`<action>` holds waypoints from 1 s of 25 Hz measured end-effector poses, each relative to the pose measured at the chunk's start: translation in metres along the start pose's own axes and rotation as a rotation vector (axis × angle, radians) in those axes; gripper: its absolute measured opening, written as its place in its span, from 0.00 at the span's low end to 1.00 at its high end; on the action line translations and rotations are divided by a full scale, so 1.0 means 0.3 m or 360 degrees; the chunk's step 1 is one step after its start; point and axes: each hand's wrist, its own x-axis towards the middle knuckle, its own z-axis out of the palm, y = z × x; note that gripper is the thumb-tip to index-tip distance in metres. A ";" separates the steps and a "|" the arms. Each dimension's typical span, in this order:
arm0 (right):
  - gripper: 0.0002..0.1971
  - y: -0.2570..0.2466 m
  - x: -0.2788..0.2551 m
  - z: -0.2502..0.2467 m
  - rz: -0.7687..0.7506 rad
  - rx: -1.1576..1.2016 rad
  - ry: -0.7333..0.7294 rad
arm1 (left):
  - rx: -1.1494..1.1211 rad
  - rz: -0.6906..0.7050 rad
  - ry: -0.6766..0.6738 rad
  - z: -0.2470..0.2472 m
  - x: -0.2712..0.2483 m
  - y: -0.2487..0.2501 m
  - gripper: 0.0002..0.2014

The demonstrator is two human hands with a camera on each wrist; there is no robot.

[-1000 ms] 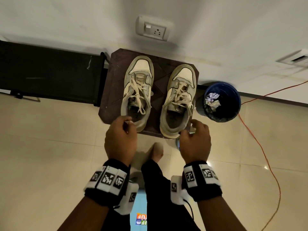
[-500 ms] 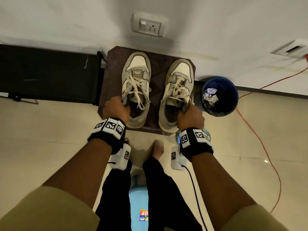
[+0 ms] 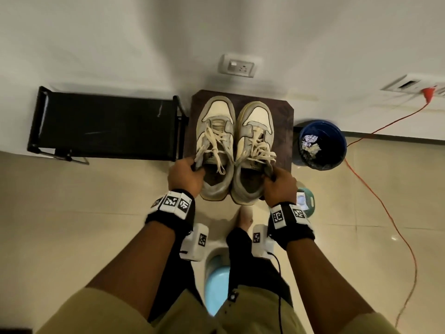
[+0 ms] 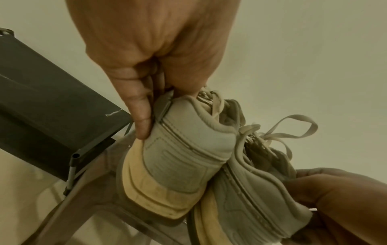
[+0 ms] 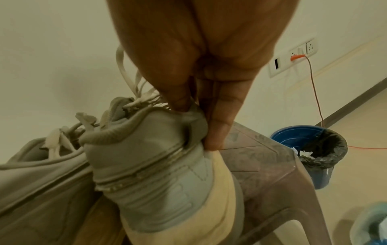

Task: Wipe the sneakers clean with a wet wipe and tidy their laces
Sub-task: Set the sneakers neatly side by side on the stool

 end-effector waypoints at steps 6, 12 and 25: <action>0.12 -0.253 -0.238 0.073 0.0016 0.0035 0.0055 | -0.0084 0.0138 -0.0049 -0.342 -0.041 -0.150 0.17; 0.11 -0.525 -0.382 0.230 -0.0076 0.0131 0.0003 | -0.0098 0.0182 0.0050 -0.671 0.007 -0.307 0.18; 0.16 -0.957 -0.437 0.628 -0.0041 0.0123 -0.0222 | -0.0344 -0.0126 0.0179 -1.033 0.226 -0.708 0.15</action>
